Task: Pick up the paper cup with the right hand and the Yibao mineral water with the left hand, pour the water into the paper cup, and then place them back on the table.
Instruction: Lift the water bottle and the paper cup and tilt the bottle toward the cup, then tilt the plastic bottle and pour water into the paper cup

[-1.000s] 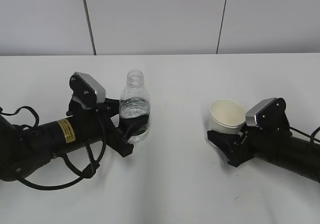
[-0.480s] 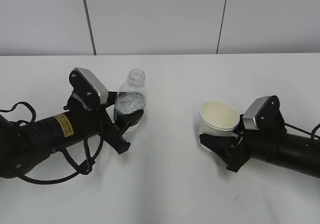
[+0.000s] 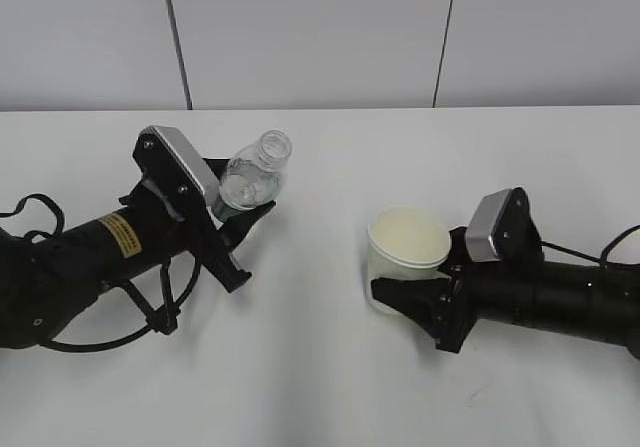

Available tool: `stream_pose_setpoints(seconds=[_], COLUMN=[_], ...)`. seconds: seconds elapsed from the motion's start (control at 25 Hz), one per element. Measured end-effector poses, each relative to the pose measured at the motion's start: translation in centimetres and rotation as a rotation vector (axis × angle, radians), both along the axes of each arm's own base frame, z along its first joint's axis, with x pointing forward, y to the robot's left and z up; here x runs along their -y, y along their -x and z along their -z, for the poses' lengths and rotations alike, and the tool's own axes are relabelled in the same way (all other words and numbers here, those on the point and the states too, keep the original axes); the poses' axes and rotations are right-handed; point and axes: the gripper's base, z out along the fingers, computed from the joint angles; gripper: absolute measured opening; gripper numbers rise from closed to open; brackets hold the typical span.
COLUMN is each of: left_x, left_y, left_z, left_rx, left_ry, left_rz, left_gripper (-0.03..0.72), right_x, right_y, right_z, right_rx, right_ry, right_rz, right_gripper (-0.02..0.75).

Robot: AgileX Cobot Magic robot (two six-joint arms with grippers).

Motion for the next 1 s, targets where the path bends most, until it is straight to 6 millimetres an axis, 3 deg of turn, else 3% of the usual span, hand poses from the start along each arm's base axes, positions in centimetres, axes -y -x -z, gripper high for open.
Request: stream_pose_setpoints(seconds=[0.44, 0.68, 1.0], left_x=[-0.1, -0.2, -0.3], left_y=[-0.1, -0.2, -0.3], left_z=[-0.5, -0.5, -0.6], left_rx=[0.19, 0.313, 0.398], left_ry=[-0.184, -0.321, -0.417], left_rz=[0.025, 0.029, 0.044], left_gripper=[0.393, 0.393, 0.391], right_x=[-4.2, -6.1, -7.1], right_y=[-1.1, -0.9, -1.9], right_z=[-0.9, -0.3, 0.6], right_rx=[0.048, 0.02, 0.014], right_ry=[0.015, 0.077, 0.083], right_rz=[-0.133, -0.181, -0.197], right_gripper=[0.533, 0.533, 0.533])
